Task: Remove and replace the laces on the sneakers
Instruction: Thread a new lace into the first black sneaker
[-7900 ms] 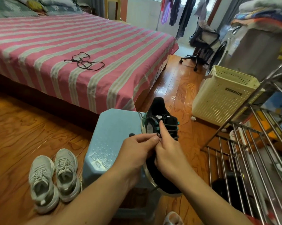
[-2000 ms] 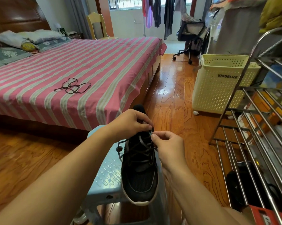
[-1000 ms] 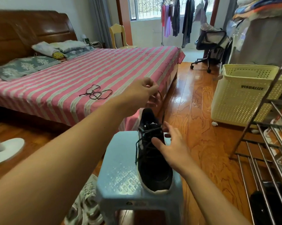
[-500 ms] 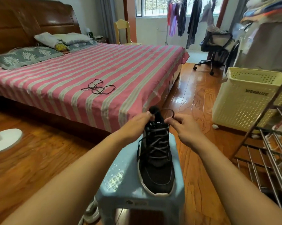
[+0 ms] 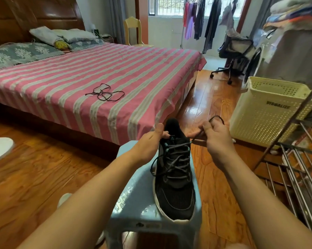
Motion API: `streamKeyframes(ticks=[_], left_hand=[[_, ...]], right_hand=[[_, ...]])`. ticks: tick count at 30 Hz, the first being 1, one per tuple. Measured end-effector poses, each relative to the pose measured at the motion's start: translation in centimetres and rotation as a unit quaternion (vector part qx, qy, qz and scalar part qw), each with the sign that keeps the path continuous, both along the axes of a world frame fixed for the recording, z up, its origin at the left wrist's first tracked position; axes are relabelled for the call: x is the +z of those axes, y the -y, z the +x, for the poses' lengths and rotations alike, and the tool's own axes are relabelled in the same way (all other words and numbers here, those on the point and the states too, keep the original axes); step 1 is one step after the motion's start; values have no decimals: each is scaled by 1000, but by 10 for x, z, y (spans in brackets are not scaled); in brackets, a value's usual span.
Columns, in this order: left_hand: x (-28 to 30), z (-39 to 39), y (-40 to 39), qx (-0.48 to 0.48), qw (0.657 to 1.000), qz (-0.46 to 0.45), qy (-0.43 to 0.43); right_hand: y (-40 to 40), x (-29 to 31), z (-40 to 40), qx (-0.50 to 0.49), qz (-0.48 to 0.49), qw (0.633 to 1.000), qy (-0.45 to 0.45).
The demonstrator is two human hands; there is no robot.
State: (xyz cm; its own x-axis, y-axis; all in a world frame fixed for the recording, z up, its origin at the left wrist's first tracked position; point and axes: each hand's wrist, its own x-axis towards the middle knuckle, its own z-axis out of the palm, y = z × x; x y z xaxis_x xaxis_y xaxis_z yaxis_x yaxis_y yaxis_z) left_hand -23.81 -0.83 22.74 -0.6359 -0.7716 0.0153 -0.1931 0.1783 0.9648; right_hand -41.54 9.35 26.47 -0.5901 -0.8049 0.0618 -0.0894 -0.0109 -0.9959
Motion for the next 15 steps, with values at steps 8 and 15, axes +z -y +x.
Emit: streamKeyframes(ticks=[8,15], left_hand=[[-9,1,6,-18,1000,-16,0],[-13,-3,3,-7,1000,-27,-4]], right_hand=[[4,36,-51,-160,-121,954,223],[-5,0,-35,-12,267,963,36]])
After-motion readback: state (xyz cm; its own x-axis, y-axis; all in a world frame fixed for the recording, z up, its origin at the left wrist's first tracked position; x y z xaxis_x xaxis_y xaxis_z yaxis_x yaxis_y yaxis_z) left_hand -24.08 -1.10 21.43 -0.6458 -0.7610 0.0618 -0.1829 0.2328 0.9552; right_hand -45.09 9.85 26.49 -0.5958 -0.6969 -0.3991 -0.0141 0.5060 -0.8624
